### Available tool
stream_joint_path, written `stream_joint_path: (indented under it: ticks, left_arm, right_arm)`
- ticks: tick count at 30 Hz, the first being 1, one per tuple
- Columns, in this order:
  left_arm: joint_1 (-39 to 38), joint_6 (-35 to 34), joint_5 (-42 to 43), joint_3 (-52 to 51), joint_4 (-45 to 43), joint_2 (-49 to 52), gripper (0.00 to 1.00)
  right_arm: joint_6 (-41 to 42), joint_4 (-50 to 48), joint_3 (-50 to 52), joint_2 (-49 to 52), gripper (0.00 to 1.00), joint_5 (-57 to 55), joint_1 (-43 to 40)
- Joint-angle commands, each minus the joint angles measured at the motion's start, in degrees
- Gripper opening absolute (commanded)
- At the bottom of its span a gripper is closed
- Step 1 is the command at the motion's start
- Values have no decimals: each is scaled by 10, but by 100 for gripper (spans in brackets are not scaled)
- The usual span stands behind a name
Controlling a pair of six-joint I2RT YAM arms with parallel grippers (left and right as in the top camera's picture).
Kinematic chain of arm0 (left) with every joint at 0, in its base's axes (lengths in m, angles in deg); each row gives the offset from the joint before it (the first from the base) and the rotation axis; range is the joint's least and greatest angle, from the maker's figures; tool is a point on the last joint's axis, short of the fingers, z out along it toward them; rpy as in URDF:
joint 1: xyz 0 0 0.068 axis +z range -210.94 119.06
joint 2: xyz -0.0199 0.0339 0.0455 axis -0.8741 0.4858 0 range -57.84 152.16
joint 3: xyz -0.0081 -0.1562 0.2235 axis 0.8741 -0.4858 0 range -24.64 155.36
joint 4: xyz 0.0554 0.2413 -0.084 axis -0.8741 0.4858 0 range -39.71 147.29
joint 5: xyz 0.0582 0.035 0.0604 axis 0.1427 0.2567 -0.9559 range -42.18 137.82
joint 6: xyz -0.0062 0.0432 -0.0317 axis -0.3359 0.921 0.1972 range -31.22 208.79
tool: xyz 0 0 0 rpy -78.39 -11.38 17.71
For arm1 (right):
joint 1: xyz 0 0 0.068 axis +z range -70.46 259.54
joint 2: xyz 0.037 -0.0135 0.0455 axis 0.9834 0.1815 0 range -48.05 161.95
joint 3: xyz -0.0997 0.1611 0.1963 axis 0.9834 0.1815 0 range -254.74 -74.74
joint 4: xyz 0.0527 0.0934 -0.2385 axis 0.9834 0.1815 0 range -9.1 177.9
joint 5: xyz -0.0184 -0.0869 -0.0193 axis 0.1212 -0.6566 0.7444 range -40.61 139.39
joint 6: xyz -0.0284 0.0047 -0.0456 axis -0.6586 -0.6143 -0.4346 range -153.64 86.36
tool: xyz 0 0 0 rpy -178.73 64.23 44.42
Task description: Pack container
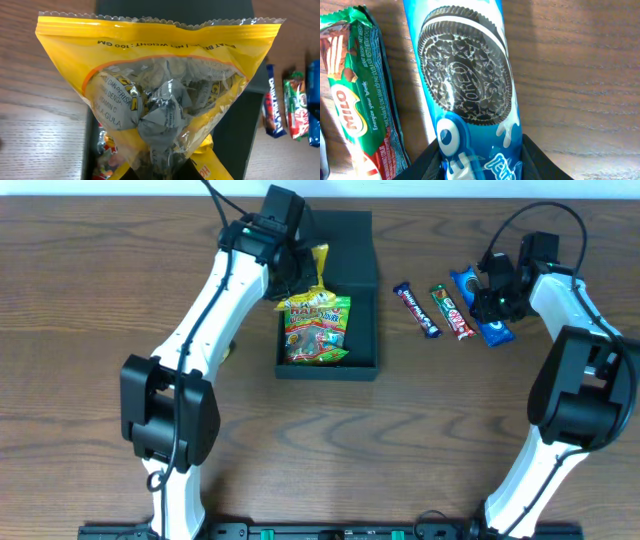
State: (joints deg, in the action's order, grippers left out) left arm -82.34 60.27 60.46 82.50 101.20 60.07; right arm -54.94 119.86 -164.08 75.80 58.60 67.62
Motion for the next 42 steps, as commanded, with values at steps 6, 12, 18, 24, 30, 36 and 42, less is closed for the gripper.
stream_joint_path:
  ticks: [6, 12, 18, 24, 30, 36, 42]
  left_arm:
    - [-31, 3, 2, 0, 14, 52, 6]
    - [-48, 4, -23, 0, 64, 64, 6]
    - [-48, 6, -23, -1, 89, 65, 95]
    - [-46, 48, -17, 14, 87, 31, 95]
    - [-3, 78, -83, 45, 84, -76, 95]
    - [99, 84, -92, 45, 82, -169, 95]
    - [174, 89, -66, 45, 86, -195, 95]
  right_arm:
    - [44, 89, -144, -13, 23, 1, 4]
    - [71, 213, -300, -32, 23, 2, 13]
    - [92, 272, -381, -57, 23, 3, 37]
    - [132, 325, -389, -77, 23, 8, 78]
    - [222, 368, -389, -81, 24, 19, 143]
    - [311, 388, -375, -80, 25, 37, 225]
    - [440, 363, -292, -75, 19, 16, 313]
